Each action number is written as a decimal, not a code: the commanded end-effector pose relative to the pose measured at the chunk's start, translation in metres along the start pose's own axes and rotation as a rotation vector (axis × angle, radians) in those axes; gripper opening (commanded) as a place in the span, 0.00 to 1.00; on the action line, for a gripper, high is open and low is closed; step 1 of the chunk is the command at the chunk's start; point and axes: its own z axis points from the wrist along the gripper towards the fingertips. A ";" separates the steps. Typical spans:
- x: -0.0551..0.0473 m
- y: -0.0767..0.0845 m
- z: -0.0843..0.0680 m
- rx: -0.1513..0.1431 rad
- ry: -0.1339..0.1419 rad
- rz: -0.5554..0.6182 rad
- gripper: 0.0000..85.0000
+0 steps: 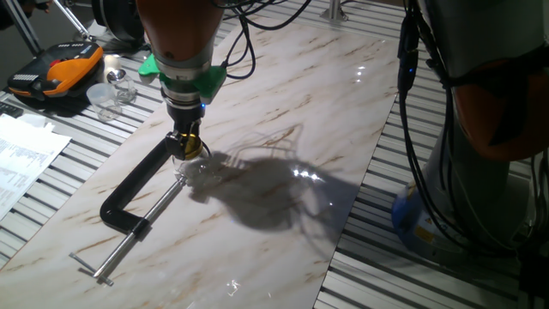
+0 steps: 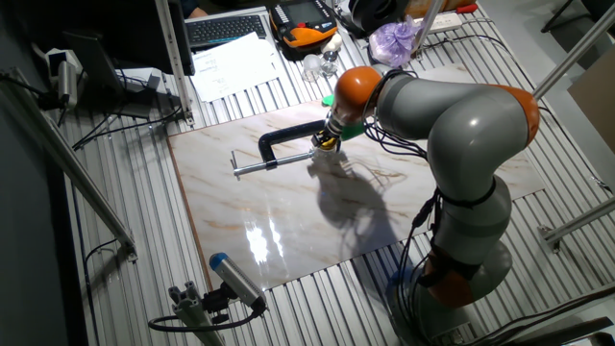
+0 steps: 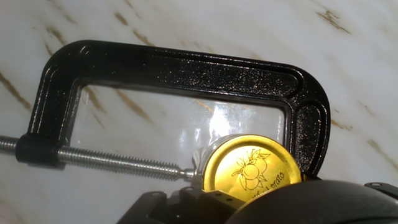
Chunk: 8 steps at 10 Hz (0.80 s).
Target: Screw the lid onto the jar
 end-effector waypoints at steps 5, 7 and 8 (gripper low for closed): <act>0.001 0.000 0.001 0.001 0.009 0.011 0.00; 0.001 0.000 0.001 0.002 0.012 0.015 0.00; 0.001 0.000 0.001 0.002 0.012 0.017 0.00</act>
